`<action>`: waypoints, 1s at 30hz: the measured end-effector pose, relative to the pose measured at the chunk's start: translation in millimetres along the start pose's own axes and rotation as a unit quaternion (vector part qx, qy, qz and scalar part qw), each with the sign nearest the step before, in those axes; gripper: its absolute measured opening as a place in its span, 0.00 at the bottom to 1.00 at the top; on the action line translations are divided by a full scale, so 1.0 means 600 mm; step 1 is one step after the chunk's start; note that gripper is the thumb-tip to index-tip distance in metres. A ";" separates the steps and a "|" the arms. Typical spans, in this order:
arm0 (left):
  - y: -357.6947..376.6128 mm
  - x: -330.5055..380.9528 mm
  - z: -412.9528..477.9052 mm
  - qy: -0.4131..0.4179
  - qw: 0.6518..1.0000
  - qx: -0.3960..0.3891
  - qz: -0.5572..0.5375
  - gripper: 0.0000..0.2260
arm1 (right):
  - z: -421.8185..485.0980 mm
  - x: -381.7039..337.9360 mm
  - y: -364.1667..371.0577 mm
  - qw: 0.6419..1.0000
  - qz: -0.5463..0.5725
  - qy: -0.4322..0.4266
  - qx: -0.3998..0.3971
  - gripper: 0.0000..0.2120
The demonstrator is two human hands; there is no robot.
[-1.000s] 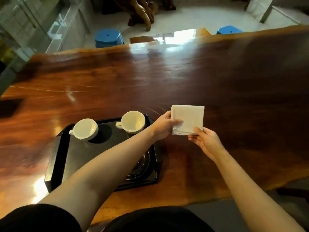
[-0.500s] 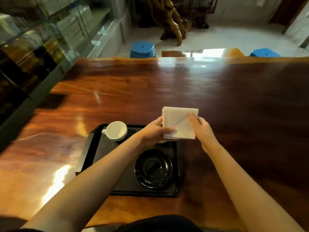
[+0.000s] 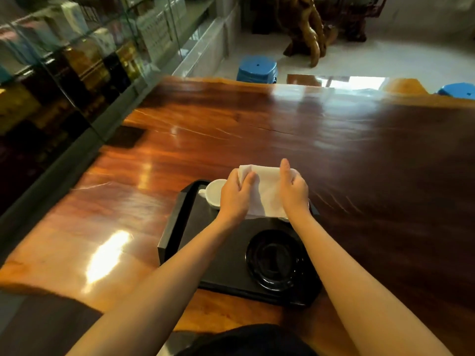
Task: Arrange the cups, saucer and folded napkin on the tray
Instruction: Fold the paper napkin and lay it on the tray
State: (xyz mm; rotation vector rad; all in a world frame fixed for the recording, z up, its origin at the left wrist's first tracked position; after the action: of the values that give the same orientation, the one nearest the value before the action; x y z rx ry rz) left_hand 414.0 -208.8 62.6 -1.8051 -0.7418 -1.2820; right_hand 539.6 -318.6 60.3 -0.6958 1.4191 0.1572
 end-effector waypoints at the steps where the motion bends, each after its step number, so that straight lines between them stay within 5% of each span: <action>1: -0.012 -0.005 0.001 0.004 1.000 0.004 -0.015 0.07 | 0.003 -0.007 0.012 1.000 -0.018 -0.005 -0.006 0.18; 9: -0.105 -0.059 0.002 0.054 0.995 0.048 0.071 0.10 | -0.031 -0.001 0.125 0.998 -0.044 -0.037 0.005 0.18; 13: -0.139 -0.117 0.009 0.001 0.999 0.049 0.021 0.08 | -0.053 0.041 0.174 1.000 -0.002 0.021 0.000 0.19; 18: -0.158 -0.173 0.013 -0.045 0.999 0.017 0.018 0.07 | -0.092 0.109 0.224 0.989 -0.105 0.092 -0.050 0.24; 22: -0.156 -0.223 0.000 -0.055 0.997 -0.003 0.058 0.10 | -0.130 0.144 0.223 0.987 -0.116 0.109 -0.009 0.23; 30: -0.149 -0.338 -0.004 -0.215 0.974 -0.057 0.037 0.09 | -0.184 0.205 0.244 0.978 -0.099 0.180 0.031 0.22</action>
State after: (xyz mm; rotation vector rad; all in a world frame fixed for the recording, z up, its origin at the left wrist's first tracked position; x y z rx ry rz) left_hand 275.6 -168.5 -105.5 -2.2179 -0.8336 -0.9067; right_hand 395.1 -297.4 -105.0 -0.8395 1.6799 -0.1786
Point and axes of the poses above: each hand's wrist, its own z-axis towards the middle knuckle, its own y-axis out of the palm, x = y × z, the point moved 10 cm from there along z, towards the middle knuckle, and after that the axes turned 8 degrees about -y, right-handed, at the moved point
